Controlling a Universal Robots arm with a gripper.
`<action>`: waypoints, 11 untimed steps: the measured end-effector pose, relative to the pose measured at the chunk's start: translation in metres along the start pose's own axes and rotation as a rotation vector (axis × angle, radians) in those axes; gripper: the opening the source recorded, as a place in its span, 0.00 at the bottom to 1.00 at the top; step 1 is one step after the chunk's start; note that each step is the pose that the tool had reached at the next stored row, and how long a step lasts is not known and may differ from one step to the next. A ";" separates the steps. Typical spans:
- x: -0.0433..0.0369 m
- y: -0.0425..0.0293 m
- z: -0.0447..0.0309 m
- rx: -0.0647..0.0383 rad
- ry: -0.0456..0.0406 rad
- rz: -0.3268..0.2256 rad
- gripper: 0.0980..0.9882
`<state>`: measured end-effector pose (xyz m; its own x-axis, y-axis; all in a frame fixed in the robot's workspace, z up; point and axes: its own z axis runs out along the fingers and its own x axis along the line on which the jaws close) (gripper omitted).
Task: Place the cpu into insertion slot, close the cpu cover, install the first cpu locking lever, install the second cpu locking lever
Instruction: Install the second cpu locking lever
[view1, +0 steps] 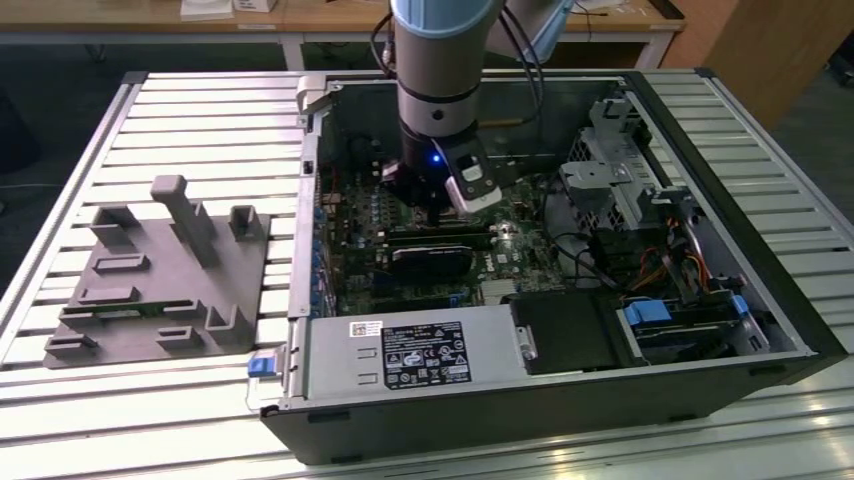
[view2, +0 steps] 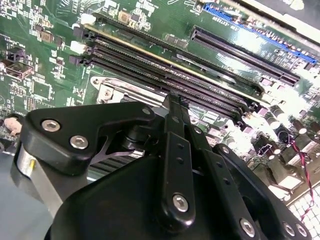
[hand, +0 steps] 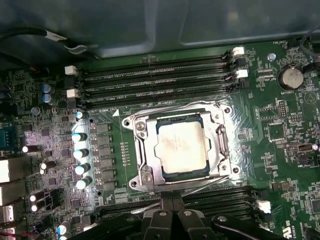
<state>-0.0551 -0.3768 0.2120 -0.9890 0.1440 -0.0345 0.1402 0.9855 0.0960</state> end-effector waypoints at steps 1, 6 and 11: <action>-0.0002 -0.0017 0.0001 -0.010 0.0015 0.001 0.01; -0.0010 -0.0097 0.0008 -0.053 0.0074 0.003 0.01; -0.0019 -0.0180 0.0003 -0.095 0.0135 0.005 0.01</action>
<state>-0.0557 -0.3947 0.2101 -0.9890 0.1467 -0.0205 0.1402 0.9717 0.1902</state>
